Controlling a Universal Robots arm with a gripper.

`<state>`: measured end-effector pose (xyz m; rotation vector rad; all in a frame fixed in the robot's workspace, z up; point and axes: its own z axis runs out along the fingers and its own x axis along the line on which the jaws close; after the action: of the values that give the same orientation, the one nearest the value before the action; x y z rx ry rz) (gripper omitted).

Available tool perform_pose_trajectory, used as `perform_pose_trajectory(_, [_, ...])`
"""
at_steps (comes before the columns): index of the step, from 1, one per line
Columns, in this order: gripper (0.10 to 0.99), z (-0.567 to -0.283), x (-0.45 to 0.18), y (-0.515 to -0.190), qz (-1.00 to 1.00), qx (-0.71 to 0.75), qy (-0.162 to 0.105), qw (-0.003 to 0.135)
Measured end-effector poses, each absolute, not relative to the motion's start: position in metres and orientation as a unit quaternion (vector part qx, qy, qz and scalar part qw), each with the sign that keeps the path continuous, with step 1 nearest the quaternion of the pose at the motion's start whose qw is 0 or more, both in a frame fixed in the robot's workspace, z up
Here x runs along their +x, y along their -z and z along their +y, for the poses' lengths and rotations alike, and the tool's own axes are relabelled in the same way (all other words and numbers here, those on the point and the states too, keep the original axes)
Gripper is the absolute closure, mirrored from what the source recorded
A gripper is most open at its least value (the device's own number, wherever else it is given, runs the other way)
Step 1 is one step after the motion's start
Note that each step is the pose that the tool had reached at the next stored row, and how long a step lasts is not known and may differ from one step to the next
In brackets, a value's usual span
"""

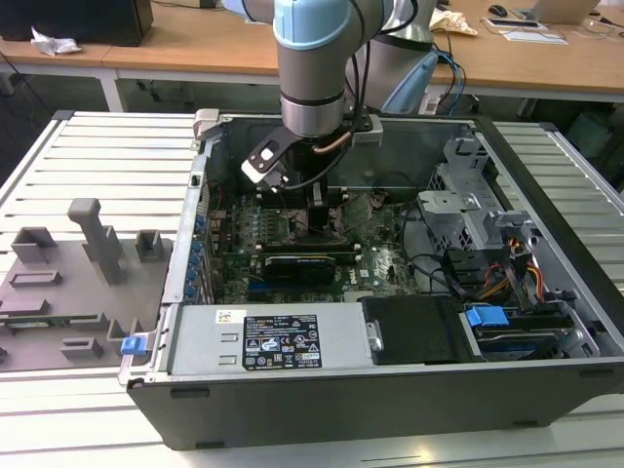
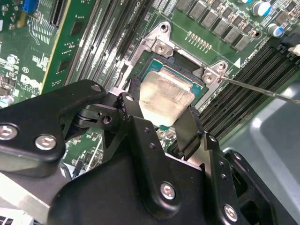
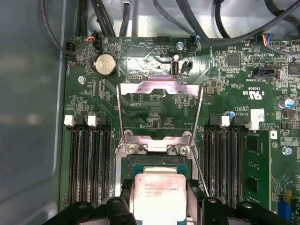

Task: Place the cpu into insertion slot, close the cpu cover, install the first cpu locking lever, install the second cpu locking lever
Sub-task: 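Place the cpu into insertion slot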

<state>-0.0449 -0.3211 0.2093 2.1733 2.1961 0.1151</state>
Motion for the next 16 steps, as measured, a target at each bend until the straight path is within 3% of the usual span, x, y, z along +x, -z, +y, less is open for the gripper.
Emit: perform_pose_trajectory(16, [0.549,-0.3211,-0.0436,-0.1997,0.709,0.704,-0.037,0.025])
